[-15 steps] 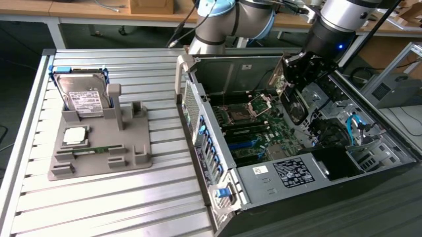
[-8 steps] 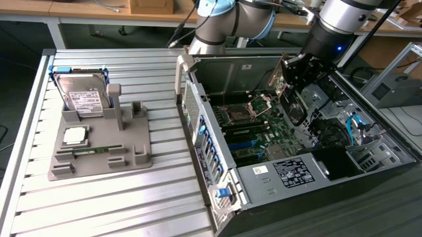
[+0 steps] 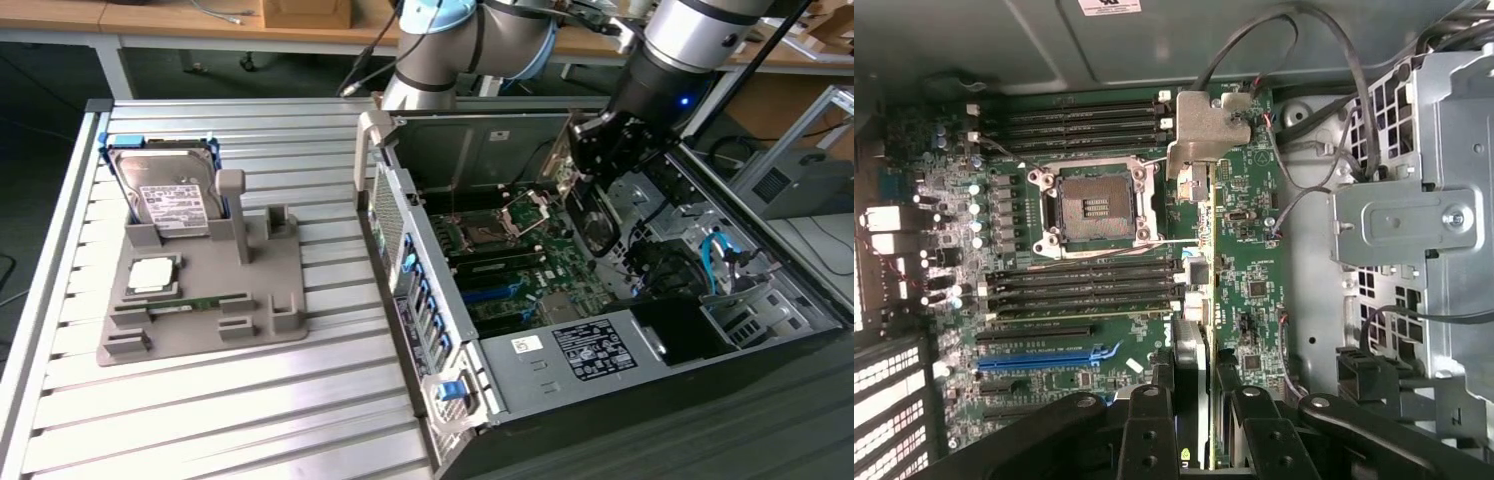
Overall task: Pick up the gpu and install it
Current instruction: 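Pick up the gpu and move the gpu toward the slot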
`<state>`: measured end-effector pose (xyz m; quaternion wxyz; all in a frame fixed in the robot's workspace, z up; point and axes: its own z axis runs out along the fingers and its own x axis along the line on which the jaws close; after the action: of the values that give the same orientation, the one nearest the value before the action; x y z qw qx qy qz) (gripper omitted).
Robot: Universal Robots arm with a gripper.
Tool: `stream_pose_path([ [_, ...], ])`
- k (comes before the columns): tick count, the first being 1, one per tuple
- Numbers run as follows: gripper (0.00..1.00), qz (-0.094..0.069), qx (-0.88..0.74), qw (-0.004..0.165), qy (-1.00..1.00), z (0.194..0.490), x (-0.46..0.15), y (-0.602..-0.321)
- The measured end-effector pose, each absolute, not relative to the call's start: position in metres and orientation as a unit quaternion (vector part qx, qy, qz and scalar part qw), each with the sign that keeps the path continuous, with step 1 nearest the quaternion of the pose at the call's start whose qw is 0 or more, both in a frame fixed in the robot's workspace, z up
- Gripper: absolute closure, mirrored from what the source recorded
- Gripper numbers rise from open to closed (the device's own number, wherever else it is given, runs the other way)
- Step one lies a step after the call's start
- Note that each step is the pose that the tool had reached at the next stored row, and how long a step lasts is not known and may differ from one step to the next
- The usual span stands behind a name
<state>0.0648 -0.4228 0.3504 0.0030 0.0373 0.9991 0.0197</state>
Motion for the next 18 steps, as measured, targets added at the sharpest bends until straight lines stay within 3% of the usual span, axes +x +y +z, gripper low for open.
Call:
stream_pose_path([
  [18,0.73,0.02,0.037,0.003,0.999,0.3413,0.0648,-0.4228],
])
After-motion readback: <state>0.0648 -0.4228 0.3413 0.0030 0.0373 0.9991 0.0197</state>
